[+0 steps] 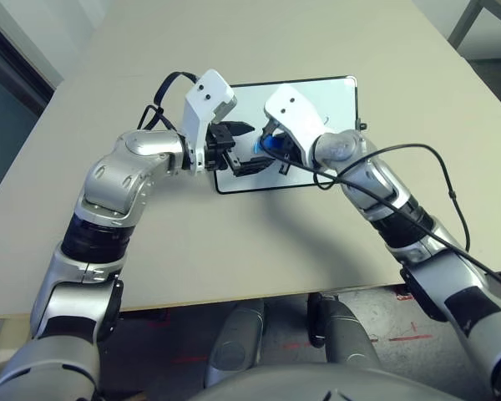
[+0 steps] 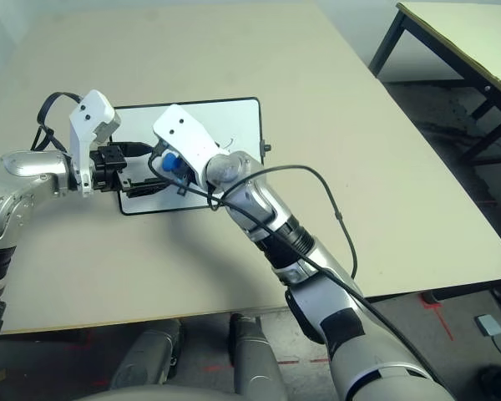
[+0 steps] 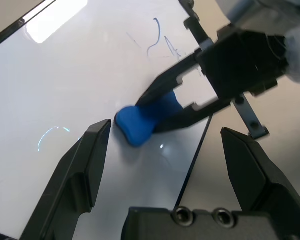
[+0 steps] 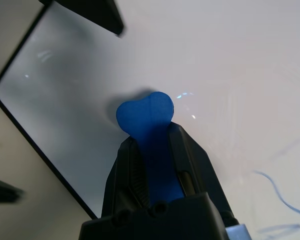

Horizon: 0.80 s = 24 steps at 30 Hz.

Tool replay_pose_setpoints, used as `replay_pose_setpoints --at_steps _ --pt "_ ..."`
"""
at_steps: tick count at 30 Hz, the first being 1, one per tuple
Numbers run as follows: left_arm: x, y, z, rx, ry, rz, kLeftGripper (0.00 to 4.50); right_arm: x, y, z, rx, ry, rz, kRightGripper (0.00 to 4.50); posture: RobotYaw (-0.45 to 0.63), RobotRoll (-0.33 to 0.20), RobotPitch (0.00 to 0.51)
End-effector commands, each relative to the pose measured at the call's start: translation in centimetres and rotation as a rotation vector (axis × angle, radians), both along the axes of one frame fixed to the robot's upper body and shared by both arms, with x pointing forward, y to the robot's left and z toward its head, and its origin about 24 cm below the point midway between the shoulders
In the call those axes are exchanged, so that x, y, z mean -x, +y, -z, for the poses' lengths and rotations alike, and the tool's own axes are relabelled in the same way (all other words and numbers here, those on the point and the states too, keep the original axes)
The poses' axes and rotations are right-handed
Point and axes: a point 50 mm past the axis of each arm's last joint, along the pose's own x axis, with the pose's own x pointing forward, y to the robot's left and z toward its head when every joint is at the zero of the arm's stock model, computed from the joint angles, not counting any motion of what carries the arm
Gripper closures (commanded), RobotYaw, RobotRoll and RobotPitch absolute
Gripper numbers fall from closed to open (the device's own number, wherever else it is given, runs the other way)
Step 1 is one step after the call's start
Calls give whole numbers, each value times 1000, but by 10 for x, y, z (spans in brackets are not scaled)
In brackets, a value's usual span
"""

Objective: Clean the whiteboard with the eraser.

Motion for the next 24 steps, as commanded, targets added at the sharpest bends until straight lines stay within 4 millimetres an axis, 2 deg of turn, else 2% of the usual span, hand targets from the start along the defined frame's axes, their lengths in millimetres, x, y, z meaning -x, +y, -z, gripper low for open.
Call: replay_pose_setpoints --at_steps 1,8,12,16,24 --pt "-1 -3 0 -9 -10 12 0 -11 -25 0 14 18 108 3702 89 0 148" --pt "-2 -5 0 -12 -9 23 0 -32 -59 -31 0 -76 249 3702 71 0 144" --pt "-3 -4 0 -16 -7 21 0 -36 -68 -36 -3 -98 290 3703 68 0 141" --pt "-4 -4 0 -11 0 18 0 -31 -66 -22 5 -62 273 3703 72 0 135" --pt "-1 1 -8 -1 14 7 0 -3 -49 23 36 54 166 3703 88 0 136"
